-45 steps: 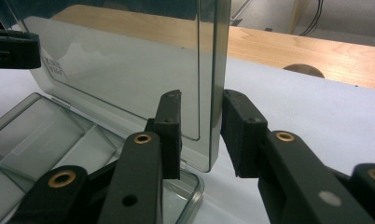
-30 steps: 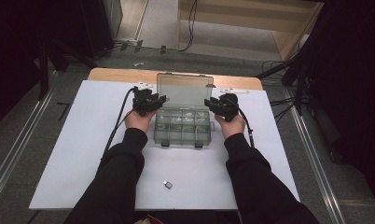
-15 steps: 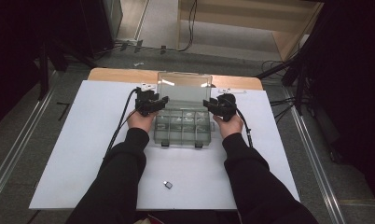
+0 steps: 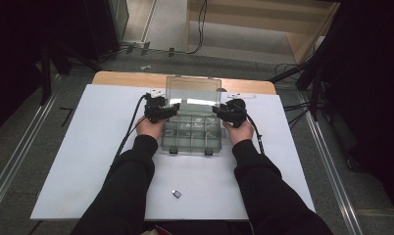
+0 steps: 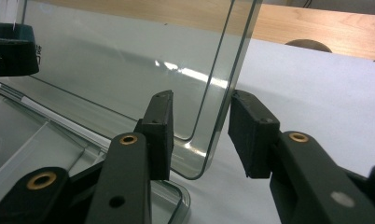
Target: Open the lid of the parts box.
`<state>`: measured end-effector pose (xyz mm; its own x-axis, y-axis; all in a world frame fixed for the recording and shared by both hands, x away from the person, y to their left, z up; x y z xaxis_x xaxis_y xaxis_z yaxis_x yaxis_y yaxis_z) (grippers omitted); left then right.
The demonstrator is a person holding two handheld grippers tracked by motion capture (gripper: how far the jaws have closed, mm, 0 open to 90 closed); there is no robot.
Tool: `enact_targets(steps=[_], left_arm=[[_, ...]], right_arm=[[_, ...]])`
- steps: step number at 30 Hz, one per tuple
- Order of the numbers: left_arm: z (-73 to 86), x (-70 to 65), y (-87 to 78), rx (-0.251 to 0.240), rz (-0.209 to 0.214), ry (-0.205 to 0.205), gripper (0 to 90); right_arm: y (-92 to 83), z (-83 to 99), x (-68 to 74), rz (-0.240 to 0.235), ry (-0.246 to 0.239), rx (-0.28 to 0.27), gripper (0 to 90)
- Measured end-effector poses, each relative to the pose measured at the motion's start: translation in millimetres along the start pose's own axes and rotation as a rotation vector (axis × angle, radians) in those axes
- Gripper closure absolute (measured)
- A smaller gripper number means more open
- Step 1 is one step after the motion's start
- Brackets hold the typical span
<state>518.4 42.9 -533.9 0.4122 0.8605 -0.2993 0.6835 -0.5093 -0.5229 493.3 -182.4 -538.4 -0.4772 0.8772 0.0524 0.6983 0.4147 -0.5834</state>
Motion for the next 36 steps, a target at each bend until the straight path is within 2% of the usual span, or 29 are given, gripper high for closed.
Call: enact_targets(steps=[12, 21, 29, 32, 34, 36], left_arm=[[4.1, 1.1, 4.3, 0.023, 0.009, -0.03, 37.7], [6.8, 2.2, 6.9, 0.06, 0.015, -0.058, 34.6], [9.2, 2.7, 8.2, 0.079, 0.017, -0.065, 31.6], [11.5, 3.5, 9.4, 0.094, 0.019, -0.075, 30.0], [12.2, 4.5, 10.0, 0.102, 0.029, -0.1, 29.5], [12.5, 4.7, 10.5, 0.103, 0.033, -0.108, 29.5]], right_arm=[[5.0, 3.8, 0.9, -0.017, 0.019, 0.02, 53.8], [9.0, 7.9, 2.7, -0.028, 0.021, 0.042, 48.8], [9.9, 9.3, 2.0, -0.044, 0.06, 0.049, 47.8], [10.0, 9.9, 1.3, -0.044, 0.069, 0.052, 47.2], [9.9, 10.0, 1.3, -0.044, 0.066, 0.053, 47.2], [10.0, 10.1, 1.4, -0.044, 0.068, 0.053, 47.2]])
Point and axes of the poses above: each handheld gripper's, and its own axes: y roughly forward along the jaws, z roughly out of its underside, x roughly to its left, the point moved 7 cm from there along y, roughly forward along the jaws, and after that the axes turned 10 degrees about -y, right-handed, at the moved point
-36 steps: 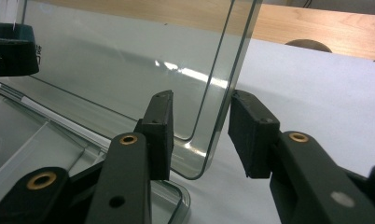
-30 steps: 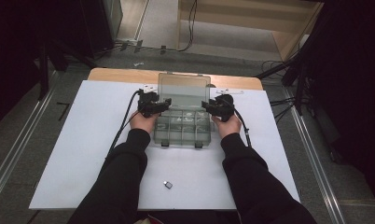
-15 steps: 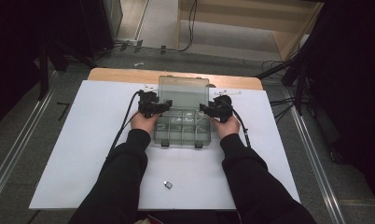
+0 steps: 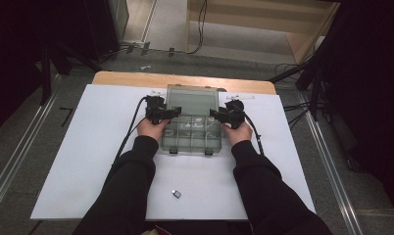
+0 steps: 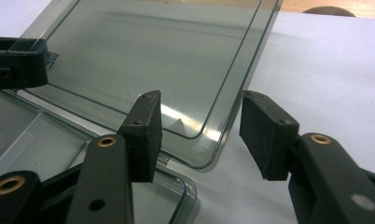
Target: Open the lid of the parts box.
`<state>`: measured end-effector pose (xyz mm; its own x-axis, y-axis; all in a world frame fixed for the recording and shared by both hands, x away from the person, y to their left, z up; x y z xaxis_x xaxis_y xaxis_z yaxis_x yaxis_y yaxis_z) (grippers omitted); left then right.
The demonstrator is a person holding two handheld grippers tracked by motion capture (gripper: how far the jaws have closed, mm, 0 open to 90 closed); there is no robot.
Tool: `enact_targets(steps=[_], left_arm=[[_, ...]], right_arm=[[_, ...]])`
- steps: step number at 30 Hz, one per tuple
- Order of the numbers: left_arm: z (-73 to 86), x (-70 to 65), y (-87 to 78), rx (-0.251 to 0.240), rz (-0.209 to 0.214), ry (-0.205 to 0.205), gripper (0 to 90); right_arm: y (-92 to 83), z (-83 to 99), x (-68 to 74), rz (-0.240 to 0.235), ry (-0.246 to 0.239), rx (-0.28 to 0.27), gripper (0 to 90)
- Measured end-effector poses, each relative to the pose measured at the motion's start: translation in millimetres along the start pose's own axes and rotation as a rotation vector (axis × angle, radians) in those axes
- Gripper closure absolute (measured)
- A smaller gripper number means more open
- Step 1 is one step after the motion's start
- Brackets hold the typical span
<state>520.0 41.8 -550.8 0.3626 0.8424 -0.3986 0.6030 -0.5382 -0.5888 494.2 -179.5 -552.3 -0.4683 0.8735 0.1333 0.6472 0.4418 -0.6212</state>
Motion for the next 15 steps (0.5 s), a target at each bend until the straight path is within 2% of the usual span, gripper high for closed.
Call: enact_targets(steps=[8, 12, 15], left_arm=[[-0.1, 2.7, 0.8, 0.001, -0.017, -0.016, 28.0], [-1.4, 3.3, -1.7, 0.001, -0.033, 0.003, 28.0], [-3.4, 3.9, -6.1, 0.008, -0.03, -0.004, 25.8]], right_arm=[[0.1, 0.1, 0.0, -0.003, -0.002, 0.001, 47.2], [-1.7, -0.6, 0.9, -0.009, -0.009, 0.001, 44.9], [-3.6, -1.5, 2.4, -0.015, -0.016, -0.001, 43.3]])
Point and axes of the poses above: each handheld gripper's, and its own axes: y roughly forward along the jaws, z roughly out of its underside, x roughly to its left, the point moved 7 cm from there along y, roughly forward along the jaws, and after that the axes turned 10 degrees about -y, right-handed, at the moved point
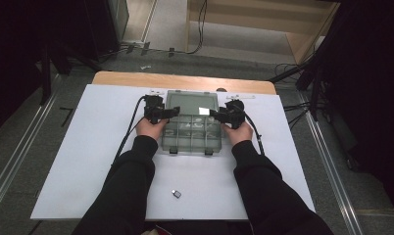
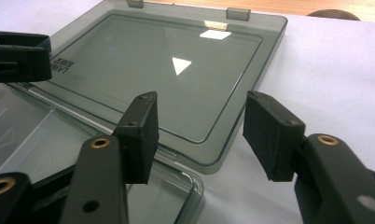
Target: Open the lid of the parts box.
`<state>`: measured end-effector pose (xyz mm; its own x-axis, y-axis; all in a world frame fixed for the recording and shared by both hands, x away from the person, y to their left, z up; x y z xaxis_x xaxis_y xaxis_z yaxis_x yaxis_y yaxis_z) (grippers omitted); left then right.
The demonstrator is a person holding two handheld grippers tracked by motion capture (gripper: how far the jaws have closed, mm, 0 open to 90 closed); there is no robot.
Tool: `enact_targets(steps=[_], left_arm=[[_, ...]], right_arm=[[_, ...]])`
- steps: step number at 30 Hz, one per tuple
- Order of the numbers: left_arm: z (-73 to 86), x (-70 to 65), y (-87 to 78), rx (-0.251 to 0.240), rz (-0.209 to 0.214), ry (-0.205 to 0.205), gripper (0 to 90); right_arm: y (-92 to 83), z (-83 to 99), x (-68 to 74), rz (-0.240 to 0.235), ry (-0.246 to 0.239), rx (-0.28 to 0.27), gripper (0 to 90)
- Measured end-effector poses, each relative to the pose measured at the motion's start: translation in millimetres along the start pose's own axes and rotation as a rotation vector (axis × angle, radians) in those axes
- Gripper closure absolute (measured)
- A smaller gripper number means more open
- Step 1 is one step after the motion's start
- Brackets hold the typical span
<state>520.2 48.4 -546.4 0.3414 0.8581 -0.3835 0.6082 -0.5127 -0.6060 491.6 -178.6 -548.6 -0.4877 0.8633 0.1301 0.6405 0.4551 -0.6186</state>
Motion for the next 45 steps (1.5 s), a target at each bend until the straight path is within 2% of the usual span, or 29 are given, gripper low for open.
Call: enact_targets(steps=[6, 8, 11, 18, 21, 25, 30, 37, 40, 42, 45], left_arm=[[-3.3, -2.3, -11.5, 0.021, 0.016, 0.008, 24.6], [-3.0, -4.5, -15.1, 0.032, 0.012, 0.024, 24.6], [-2.6, -10.9, -20.5, 0.049, 0.035, 0.038, 24.6], [0.3, -18.5, -32.0, 0.076, 0.069, 0.047, 24.7], [4.0, -18.6, -38.1, 0.092, 0.075, 0.066, 24.7], [8.0, -18.4, -48.7, 0.094, 0.103, 0.055, 24.7], [8.8, -18.3, -58.6, 0.099, 0.118, 0.059, 24.7], [11.1, -21.3, -71.2, 0.101, 0.145, 0.073, 24.8], [11.3, -22.8, -76.8, 0.096, 0.161, 0.063, 24.9], [12.6, -25.7, -80.7, 0.105, 0.187, 0.047, 25.0], [14.3, -30.7, -86.8, 0.111, 0.189, 0.07, 24.9]], right_arm=[[-4.1, -1.0, 0.6, -0.016, 0.007, 0.002, 34.2], [-6.8, -2.3, 0.8, -0.026, 0.018, -0.001, 33.4], [-11.8, -5.0, 3.5, -0.044, 0.023, -0.008, 33.2], [-25.1, -5.7, 18.9, -0.095, -0.024, 0.017, 33.2], [-29.3, -2.5, 25.2, -0.108, -0.038, 0.022, 33.2], [-35.9, 1.9, 35.6, -0.133, -0.057, 0.04, 33.2], [-47.2, 2.9, 49.6, -0.157, -0.085, 0.026, 33.2], [-59.0, 4.8, 60.7, -0.188, -0.091, 0.02, 33.1], [-64.3, 7.6, 63.6, -0.197, -0.093, 0.02, 33.2], [-68.3, 9.1, 65.5, -0.203, -0.097, 0.02, 33.2], [-74.1, 11.1, 67.5, -0.215, -0.1, 0.016, 33.2]])
Point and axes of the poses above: each handheld gripper's, and its own axes: y roughly forward along the jaws, z roughly out of its underside, x roughly to its left, the point moved 7 cm from there along y, roughly forward along the jaws, and after that the axes turned 10 degrees about -y, right-handed, at the moved point
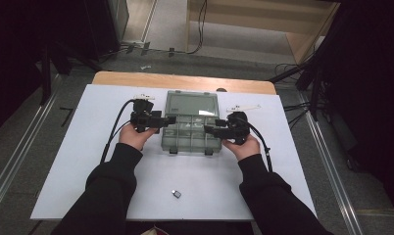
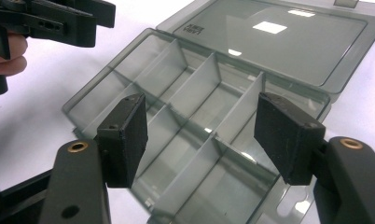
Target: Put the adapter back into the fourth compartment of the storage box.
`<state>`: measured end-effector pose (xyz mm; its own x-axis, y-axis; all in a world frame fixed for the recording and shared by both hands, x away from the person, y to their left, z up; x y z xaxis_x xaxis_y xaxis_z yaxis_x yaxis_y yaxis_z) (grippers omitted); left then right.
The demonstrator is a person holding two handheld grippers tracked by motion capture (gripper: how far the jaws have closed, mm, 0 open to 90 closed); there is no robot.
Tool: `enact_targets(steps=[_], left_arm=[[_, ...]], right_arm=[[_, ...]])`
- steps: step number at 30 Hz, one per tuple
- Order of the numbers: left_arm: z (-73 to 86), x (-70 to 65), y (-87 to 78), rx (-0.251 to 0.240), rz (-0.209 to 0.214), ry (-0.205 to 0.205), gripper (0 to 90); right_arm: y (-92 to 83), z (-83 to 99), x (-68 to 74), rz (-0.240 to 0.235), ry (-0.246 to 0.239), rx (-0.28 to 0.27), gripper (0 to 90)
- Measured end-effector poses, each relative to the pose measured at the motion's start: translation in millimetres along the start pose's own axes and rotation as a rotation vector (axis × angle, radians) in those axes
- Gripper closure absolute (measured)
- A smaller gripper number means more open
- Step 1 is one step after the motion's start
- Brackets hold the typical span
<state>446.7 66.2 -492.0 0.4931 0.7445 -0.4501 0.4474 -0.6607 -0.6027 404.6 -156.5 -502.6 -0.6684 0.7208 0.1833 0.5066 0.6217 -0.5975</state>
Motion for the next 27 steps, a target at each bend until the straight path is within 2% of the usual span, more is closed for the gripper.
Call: enact_targets(steps=[9, 16, 27], left_arm=[[6.5, -11.5, -12.2, 0.009, 0.027, 0.038, 25.0], [14.8, -13.7, -21.4, 0.029, 0.039, 0.076, 25.1], [29.5, -14.2, -31.2, 0.051, 0.061, 0.102, 25.1]], right_arm=[[-9.6, 7.5, 7.6, -0.027, -0.007, -0.001, 33.2], [-11.6, 14.9, 13.1, -0.042, -0.015, 0.012, 33.2], [-17.6, 22.7, 22.8, -0.062, -0.029, 0.02, 33.2]])
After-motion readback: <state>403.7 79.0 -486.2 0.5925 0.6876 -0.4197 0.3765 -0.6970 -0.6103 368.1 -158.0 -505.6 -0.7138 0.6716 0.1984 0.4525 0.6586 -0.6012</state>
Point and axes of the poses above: each handheld gripper's, and its own axes: y roughly forward along the jaws, z roughly out of its underside, x roughly to its left, the point moved 7 cm from there along y, roughly forward along the jaws, and after that the axes turned 10 degrees about -y, right-handed, at the moved point
